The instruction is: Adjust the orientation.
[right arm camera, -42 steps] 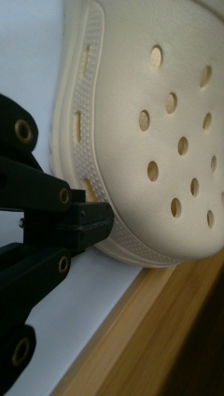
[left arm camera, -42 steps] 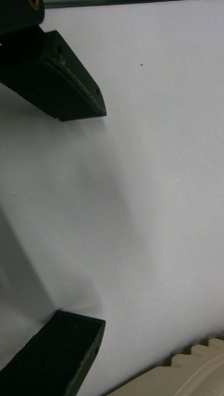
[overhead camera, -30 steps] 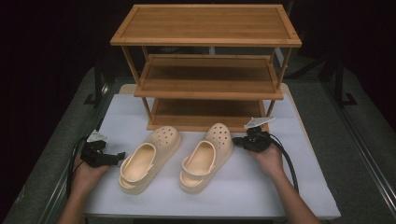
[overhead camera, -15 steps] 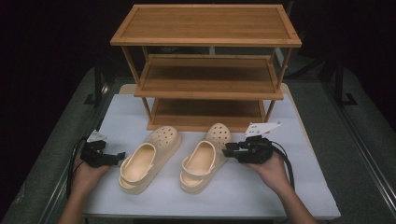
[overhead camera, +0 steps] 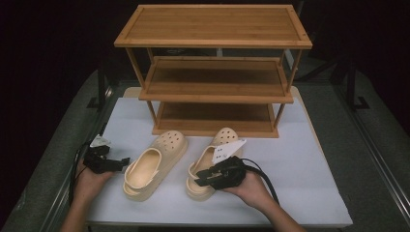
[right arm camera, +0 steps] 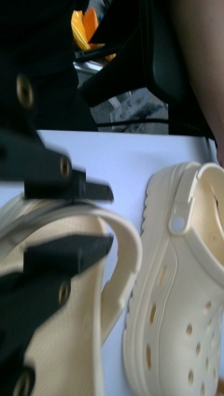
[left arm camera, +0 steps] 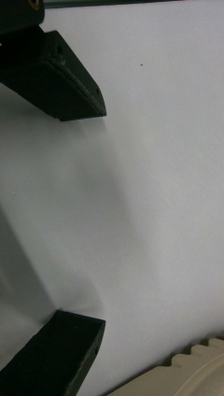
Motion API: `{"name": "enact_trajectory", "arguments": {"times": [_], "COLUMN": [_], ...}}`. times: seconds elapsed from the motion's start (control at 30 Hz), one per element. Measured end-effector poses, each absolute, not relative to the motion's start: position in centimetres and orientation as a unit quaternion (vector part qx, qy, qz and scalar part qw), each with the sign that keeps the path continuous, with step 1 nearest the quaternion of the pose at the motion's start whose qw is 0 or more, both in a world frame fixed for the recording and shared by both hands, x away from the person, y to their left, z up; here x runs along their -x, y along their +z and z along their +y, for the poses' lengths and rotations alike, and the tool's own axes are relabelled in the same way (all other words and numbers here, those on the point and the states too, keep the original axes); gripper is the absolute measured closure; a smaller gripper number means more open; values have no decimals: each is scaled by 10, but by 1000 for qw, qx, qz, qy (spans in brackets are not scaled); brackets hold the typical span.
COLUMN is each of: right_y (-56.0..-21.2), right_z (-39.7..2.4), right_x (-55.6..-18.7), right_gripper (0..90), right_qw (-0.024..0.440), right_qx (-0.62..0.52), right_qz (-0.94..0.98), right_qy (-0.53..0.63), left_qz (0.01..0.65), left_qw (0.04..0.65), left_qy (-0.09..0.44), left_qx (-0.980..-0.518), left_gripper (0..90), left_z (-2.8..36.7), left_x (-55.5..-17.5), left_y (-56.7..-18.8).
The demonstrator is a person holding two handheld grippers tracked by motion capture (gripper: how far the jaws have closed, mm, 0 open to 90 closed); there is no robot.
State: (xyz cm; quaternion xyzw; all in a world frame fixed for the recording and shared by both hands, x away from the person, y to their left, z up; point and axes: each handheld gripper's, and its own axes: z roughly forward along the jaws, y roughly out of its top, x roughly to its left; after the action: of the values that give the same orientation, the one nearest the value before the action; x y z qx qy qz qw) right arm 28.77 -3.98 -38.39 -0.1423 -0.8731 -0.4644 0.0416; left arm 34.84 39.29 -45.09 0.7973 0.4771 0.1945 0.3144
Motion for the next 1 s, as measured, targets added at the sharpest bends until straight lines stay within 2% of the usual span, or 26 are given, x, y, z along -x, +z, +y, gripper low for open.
{"name": "enact_trajectory", "arguments": {"times": [0.13, 0.57, 0.67, 0.8, 1.0], "right_y": [-387, -380, -380, -377, -365], "right_z": [-34, -33, -31, -37, -65], "right_x": [-285, -258, -254, -257, -261], "right_gripper": [836, 836, 803, 703, 714], "right_qw": [44, 70, 64, 55, 26], "right_qx": [127, 81, 76, 90, 120], "right_qz": [-880, -878, -880, -873, -858], "right_qy": [-456, -467, -464, -476, -498], "left_qz": [477, 477, 477, 477, 477], "left_qw": [314, 314, 314, 314, 314], "left_qy": [195, 195, 195, 195, 195], "left_qx": [-797, -797, -797, -797, -798], "left_gripper": [7, 7, 7, 7, 7], "left_z": [393, 393, 393, 393, 393], "left_x": [-348, -348, -348, -348, -348], "left_y": [-451, -451, -451, -451, -451]}}
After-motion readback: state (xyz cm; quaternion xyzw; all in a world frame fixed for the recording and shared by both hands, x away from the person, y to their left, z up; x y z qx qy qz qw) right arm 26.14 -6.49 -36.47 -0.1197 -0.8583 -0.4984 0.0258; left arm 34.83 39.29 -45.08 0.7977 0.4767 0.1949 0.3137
